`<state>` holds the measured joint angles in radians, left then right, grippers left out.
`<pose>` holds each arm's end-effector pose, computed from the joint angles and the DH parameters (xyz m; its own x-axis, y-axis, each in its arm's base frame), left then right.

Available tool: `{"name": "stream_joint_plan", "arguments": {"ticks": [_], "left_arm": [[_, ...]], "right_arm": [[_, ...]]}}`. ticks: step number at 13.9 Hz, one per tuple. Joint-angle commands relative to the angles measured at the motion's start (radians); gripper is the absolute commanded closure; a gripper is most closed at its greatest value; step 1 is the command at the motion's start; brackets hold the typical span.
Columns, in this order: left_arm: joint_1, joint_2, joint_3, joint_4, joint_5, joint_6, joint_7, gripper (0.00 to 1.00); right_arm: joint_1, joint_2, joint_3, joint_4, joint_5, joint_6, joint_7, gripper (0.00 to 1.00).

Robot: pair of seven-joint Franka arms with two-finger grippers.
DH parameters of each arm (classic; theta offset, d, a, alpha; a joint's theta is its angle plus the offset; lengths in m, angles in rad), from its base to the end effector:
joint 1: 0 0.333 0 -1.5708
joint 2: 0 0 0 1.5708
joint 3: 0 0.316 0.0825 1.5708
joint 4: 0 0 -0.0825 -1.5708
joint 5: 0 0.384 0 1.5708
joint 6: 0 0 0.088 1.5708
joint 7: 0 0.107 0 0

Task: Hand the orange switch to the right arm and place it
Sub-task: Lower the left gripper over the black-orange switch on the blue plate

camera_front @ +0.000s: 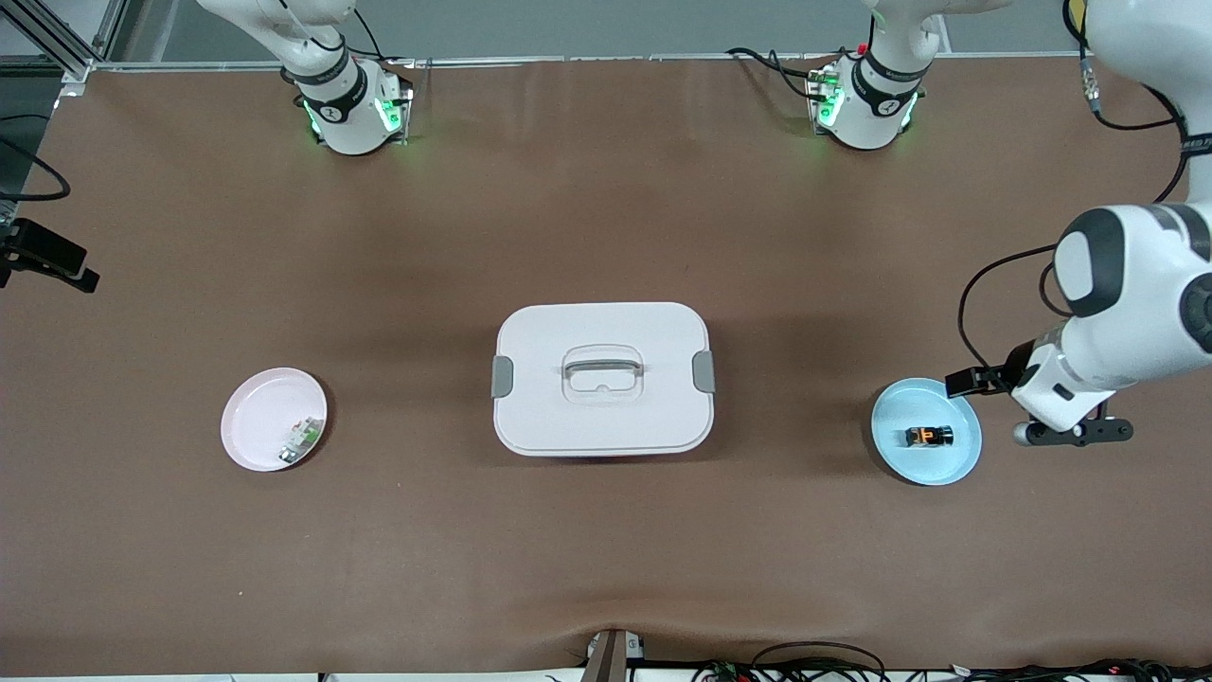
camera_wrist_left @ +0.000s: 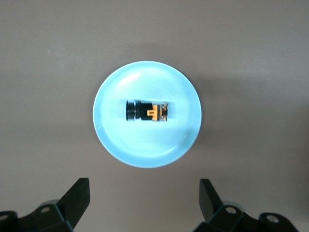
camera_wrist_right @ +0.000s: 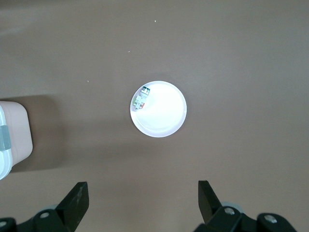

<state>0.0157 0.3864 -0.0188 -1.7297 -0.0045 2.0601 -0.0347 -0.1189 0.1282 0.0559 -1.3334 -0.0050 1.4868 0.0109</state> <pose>0.6485 -0.0012 0.3543 0.9978 0.0347 -0.0563 0.0353 -0.9993 0.0090 0.5842 -0.0400 0.6551 0.9969 -0.0749 0.0254 -0.0748 -0.9972 -0.0025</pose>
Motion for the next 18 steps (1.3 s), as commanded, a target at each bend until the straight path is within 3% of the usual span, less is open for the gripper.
{"name": "stream_joint_plan", "arguments": {"ticks": [1, 7, 10, 18], "left_arm": [[-0.008, 0.058, 0.002, 0.004, 0.047, 0.066, 0.013, 0.0], [-0.013, 0.173, 0.004, 0.01, 0.07, 0.241, 0.012, 0.0], [-0.019, 0.221, -0.001, 0.031, 0.185, 0.264, -0.002, 0.0], [-0.008, 0.295, -0.009, 0.059, 0.175, 0.29, -0.005, 0.0]], "right_arm": [[-0.008, -0.021, 0.005, -0.018, -0.006, -0.008, 0.014, 0.0], [-0.015, -0.021, 0.005, -0.018, -0.003, -0.008, 0.014, 0.0], [-0.015, -0.021, 0.007, -0.018, -0.003, -0.008, 0.014, 0.0], [-0.018, -0.021, 0.005, -0.02, -0.001, -0.01, 0.014, 0.0]]}}
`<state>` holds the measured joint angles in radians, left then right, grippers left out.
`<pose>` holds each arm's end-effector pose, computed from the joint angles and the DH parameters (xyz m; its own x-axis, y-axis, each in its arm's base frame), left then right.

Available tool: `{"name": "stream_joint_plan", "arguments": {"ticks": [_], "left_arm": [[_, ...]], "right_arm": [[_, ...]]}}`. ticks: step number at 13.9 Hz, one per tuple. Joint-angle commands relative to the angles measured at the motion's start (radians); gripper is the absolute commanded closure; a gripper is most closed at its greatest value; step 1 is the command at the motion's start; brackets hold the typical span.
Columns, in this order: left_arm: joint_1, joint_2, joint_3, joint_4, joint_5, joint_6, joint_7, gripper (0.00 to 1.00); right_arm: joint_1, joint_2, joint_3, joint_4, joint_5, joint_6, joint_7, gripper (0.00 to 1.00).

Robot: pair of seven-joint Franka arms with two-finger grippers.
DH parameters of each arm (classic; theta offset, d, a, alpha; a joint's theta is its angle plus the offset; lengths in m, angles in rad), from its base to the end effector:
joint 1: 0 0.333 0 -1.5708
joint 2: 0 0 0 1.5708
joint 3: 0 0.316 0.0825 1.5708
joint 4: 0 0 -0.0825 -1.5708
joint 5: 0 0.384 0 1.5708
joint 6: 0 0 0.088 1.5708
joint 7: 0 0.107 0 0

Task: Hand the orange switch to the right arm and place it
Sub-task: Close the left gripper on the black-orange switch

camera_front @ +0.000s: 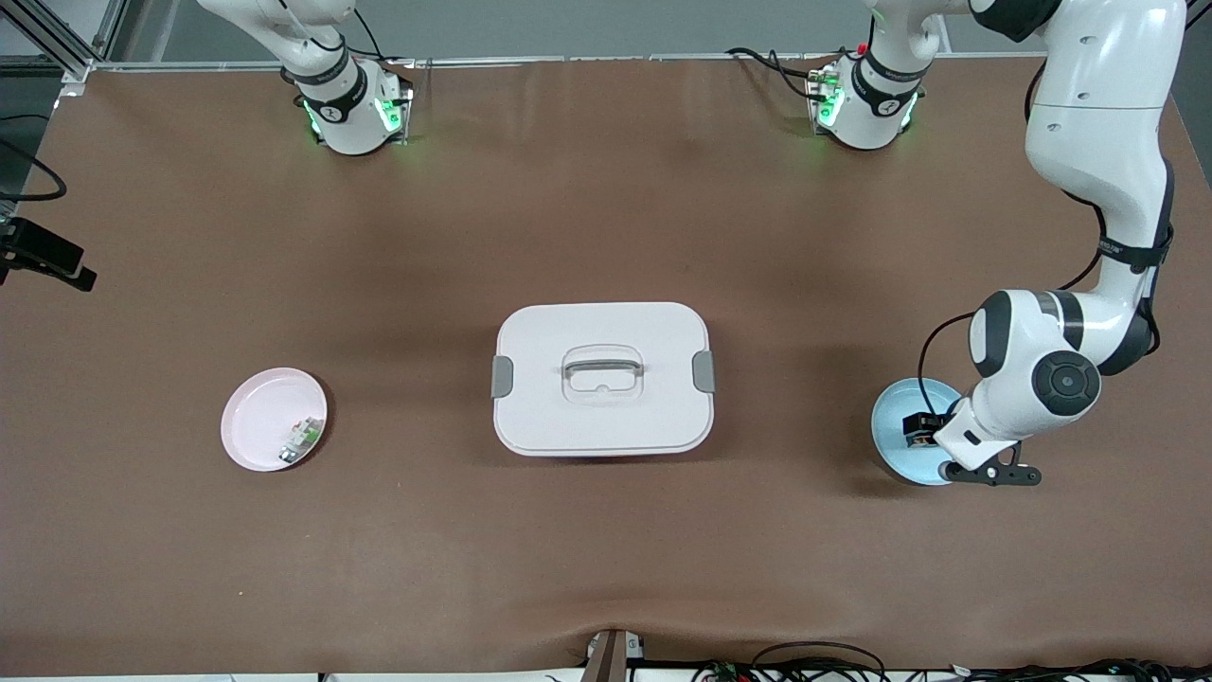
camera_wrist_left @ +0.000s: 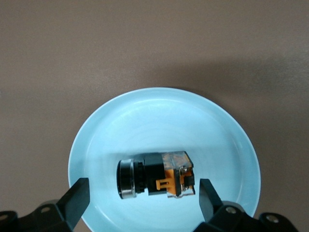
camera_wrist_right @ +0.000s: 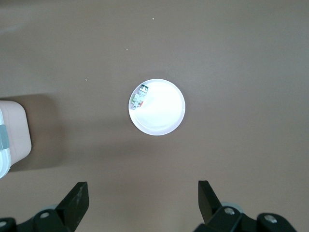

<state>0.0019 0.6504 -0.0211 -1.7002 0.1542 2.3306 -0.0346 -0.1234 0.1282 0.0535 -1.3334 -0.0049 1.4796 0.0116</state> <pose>0.6740 -0.0089 0.2146 0.9960 -0.0867 -0.0210 -0.0883 -0.9913 -0.0974 0.5832 -0.0439 0.6544 0.9964 -0.0824 0.0182 -0.0824 -0.9966 -0.0022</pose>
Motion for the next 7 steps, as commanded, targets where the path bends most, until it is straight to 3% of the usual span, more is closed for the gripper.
{"name": "stream_joint_plan", "arguments": {"ticks": [1, 7], "left_arm": [[0.006, 0.034, -0.007, 0.028, 0.002, 0.026, -0.007, 0.0], [0.006, 0.06, -0.007, 0.027, -0.016, 0.059, -0.008, 0.0]], "right_arm": [[-0.015, -0.021, 0.008, -0.02, -0.001, -0.002, 0.015, 0.0], [-0.016, -0.021, 0.008, -0.02, -0.001, -0.002, 0.015, 0.0]]}}
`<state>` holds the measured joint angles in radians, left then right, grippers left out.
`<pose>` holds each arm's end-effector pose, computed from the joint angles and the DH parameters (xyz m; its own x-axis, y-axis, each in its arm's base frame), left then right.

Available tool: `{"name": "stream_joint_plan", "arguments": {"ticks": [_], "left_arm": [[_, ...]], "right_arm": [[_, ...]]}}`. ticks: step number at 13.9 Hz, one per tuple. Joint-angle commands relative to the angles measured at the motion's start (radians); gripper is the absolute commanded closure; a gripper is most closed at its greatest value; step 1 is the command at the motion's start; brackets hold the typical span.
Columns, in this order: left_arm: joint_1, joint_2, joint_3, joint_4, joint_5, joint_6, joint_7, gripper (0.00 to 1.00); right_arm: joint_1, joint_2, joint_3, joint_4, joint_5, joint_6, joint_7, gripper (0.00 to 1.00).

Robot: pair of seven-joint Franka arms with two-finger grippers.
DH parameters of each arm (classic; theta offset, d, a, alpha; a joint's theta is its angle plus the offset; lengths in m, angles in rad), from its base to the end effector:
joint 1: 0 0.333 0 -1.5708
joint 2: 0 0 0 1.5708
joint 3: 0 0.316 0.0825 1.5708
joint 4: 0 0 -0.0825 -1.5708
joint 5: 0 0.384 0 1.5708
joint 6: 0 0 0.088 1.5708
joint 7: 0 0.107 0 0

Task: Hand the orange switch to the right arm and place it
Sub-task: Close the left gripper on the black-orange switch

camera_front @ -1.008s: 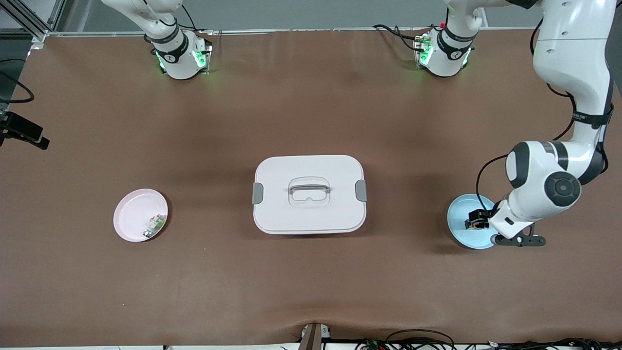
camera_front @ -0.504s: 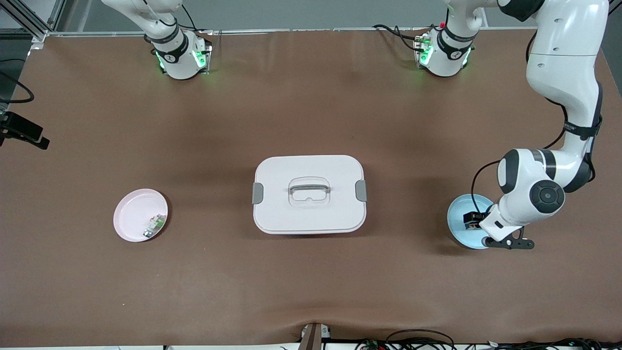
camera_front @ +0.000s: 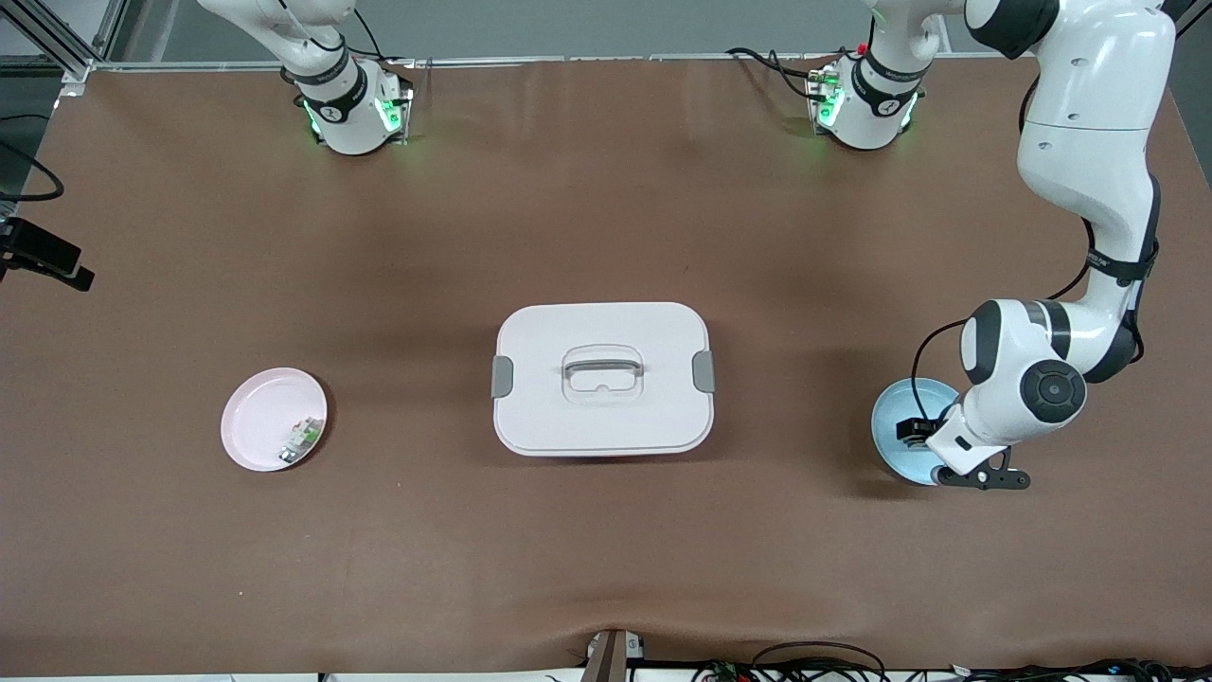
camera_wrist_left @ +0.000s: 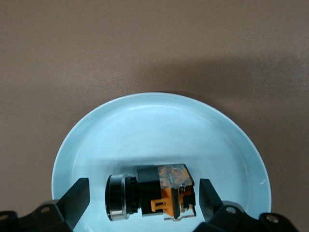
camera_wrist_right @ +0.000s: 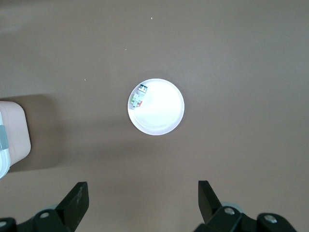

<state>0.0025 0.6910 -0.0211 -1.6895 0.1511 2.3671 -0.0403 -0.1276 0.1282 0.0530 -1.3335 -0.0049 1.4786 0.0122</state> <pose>0.6762 -0.0094 0.1948 0.9966 -0.0816 -0.0138 -0.0825 -0.9924 -0.0912 0.5828 -0.0466 0.6543 0.9960 -0.0877 0.0171 -0.0877 -0.9961 -0.0021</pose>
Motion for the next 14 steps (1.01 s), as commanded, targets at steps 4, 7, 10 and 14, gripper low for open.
{"name": "stream_joint_plan", "arguments": {"ticks": [4, 7, 10, 14], "left_arm": [[0.005, 0.022, -0.006, 0.01, -0.015, 0.035, -0.026, 0.0], [0.005, 0.021, -0.008, 0.005, -0.018, 0.035, -0.062, 0.0], [0.008, 0.021, -0.014, -0.004, -0.022, 0.034, -0.07, 0.0], [0.008, 0.021, -0.016, -0.006, -0.021, 0.034, -0.07, 0.0]], "right_arm": [[-0.012, -0.019, 0.008, -0.02, -0.001, -0.001, 0.012, 0.0], [-0.014, -0.019, 0.008, -0.02, -0.001, -0.003, 0.014, 0.0], [-0.012, -0.019, 0.008, -0.02, -0.001, -0.003, 0.014, 0.0], [-0.014, -0.019, 0.008, -0.02, -0.001, -0.003, 0.014, 0.0]]}}
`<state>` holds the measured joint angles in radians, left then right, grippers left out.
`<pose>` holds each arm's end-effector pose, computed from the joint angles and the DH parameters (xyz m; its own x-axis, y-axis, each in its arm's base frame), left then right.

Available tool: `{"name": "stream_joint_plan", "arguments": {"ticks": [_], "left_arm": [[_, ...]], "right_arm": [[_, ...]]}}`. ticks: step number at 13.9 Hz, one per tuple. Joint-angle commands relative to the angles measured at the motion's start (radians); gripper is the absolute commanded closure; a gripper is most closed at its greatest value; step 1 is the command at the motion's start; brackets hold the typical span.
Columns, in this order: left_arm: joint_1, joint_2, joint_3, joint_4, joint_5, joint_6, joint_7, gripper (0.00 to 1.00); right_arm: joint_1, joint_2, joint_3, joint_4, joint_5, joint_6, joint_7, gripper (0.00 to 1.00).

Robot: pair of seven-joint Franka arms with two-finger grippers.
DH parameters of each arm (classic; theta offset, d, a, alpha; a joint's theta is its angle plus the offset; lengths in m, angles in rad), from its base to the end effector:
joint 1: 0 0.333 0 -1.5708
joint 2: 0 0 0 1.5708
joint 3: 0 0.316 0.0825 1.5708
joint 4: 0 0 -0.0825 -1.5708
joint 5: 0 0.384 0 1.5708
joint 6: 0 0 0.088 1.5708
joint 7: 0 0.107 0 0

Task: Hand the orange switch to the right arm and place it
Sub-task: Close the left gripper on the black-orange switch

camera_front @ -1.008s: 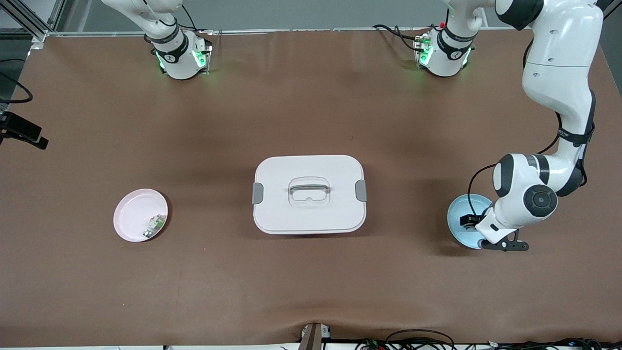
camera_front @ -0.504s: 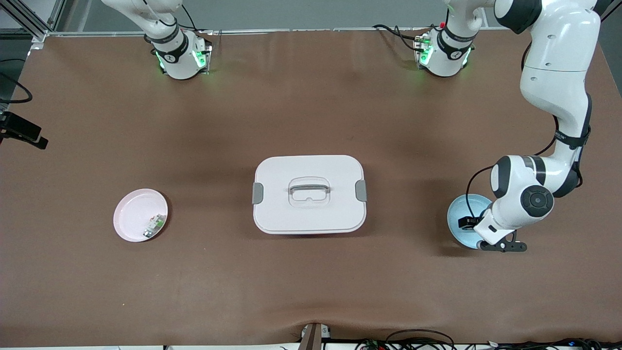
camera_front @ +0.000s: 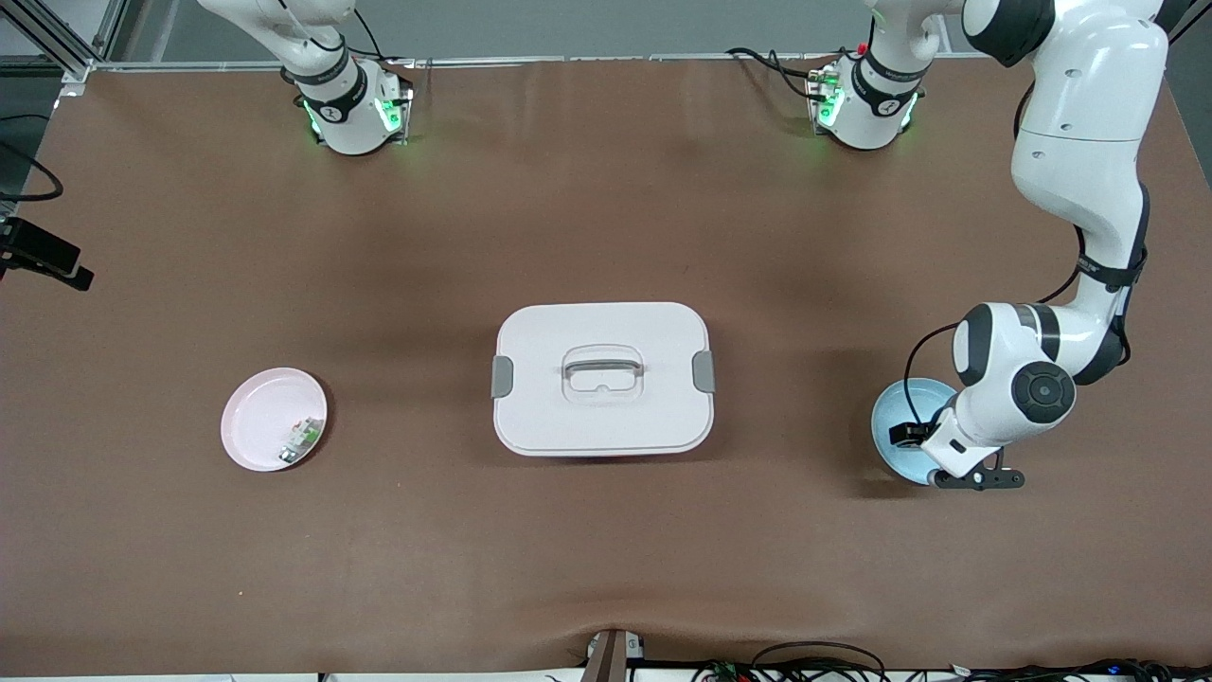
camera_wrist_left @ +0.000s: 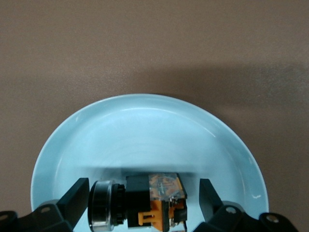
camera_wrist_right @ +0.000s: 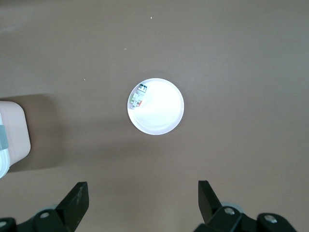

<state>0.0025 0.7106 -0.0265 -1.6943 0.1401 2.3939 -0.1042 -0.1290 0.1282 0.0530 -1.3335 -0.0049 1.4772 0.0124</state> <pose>0.6745 -0.0133 0.1819 0.9998 -0.0165 -0.0058 -0.0169 -0.9968 -0.0777 0.5826 -0.0474 0.6541 0.9959 -0.0893 0.0157 -0.0892 -0.9960 -0.0021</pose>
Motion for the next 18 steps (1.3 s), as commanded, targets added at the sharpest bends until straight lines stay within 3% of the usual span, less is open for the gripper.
{"name": "stream_joint_plan", "arguments": {"ticks": [1, 3, 6, 7, 9, 13, 18], "left_arm": [[0.01, 0.001, -0.01, -0.001, -0.01, 0.007, -0.008, 0.0], [0.01, 0.001, -0.01, -0.001, -0.01, 0.007, -0.008, 0.01], [0.01, 0.001, -0.009, -0.001, -0.011, 0.007, -0.009, 0.44], [0.01, 0.0, -0.01, -0.001, -0.011, 0.007, -0.011, 0.54], [0.011, -0.005, -0.01, -0.002, -0.011, 0.005, -0.066, 0.63], [0.002, -0.039, -0.012, -0.002, -0.022, -0.027, -0.141, 0.68], [0.016, -0.218, -0.01, 0.001, -0.167, -0.289, -0.17, 0.68]], "right_arm": [[-0.012, -0.019, 0.008, -0.019, -0.001, -0.001, 0.014, 0.0], [-0.012, -0.019, 0.008, -0.019, -0.001, -0.008, 0.014, 0.0], [-0.011, -0.019, 0.008, -0.019, -0.001, -0.006, 0.014, 0.0], [-0.011, -0.019, 0.008, -0.019, -0.001, -0.008, 0.014, 0.0], [-0.012, -0.019, 0.008, -0.019, -0.001, -0.008, 0.014, 0.0], [-0.012, -0.019, 0.008, -0.019, -0.001, -0.006, 0.014, 0.0], [-0.017, -0.019, 0.008, -0.019, -0.001, -0.006, 0.014, 0.0]]}}
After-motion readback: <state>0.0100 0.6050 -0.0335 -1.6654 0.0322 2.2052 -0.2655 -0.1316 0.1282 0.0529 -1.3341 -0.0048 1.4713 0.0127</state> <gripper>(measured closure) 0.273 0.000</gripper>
